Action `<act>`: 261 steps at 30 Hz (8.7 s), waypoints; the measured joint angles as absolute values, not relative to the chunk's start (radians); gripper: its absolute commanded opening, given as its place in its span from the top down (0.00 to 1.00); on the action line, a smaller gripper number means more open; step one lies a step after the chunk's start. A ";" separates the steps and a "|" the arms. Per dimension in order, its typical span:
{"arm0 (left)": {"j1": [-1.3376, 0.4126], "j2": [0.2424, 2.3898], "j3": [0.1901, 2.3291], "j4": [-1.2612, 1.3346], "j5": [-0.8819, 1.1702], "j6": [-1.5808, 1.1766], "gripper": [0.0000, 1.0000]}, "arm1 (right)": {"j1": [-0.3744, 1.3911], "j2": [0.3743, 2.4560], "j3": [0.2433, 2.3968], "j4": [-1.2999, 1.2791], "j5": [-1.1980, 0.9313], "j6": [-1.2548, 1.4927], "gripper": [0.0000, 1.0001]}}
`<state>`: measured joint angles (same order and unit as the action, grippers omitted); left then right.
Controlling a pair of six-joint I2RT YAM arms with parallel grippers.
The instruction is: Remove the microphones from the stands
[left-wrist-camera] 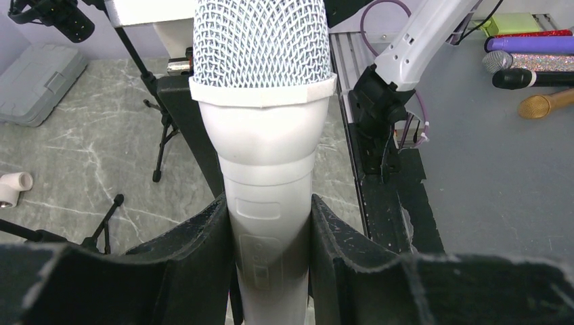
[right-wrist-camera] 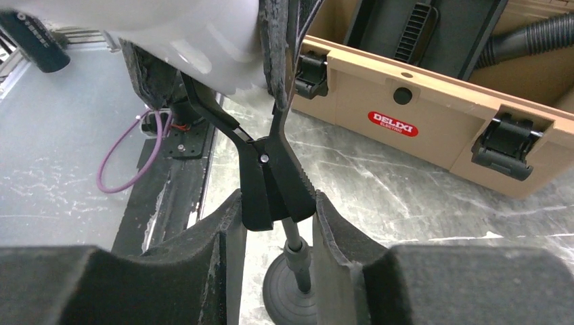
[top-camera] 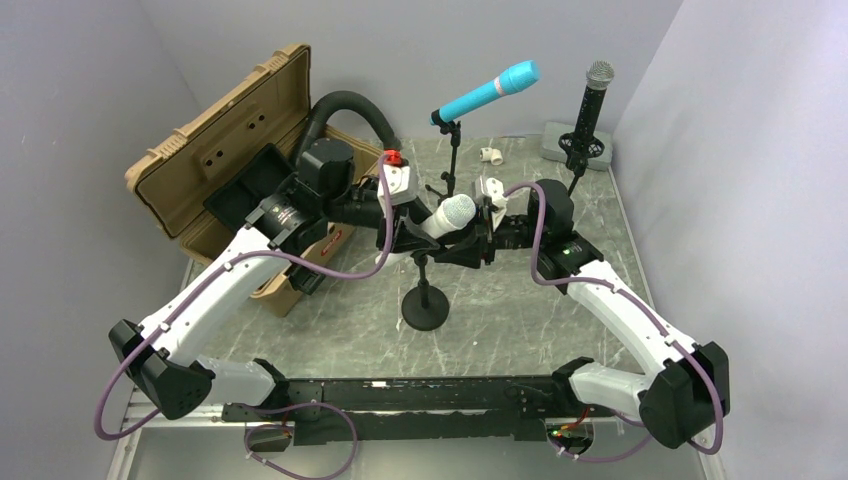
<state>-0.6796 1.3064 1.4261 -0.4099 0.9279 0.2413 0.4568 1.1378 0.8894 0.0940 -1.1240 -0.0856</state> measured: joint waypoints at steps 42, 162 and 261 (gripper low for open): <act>-0.435 1.082 0.936 -0.265 0.511 -0.221 1.00 | 0.437 1.082 0.919 -0.097 -1.024 -0.207 0.27; -0.745 1.581 0.817 -0.184 -0.003 -0.464 0.31 | 0.509 1.140 1.084 -0.299 -0.947 -0.315 1.00; -0.520 1.440 1.324 0.282 0.958 -0.387 1.00 | 0.332 1.068 1.216 -0.159 -0.952 0.044 0.07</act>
<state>-0.5201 1.4403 1.3239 0.2825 0.9581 -0.3874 0.3325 1.0676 1.2163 -0.1585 -0.9520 0.0437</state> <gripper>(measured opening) 0.136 0.939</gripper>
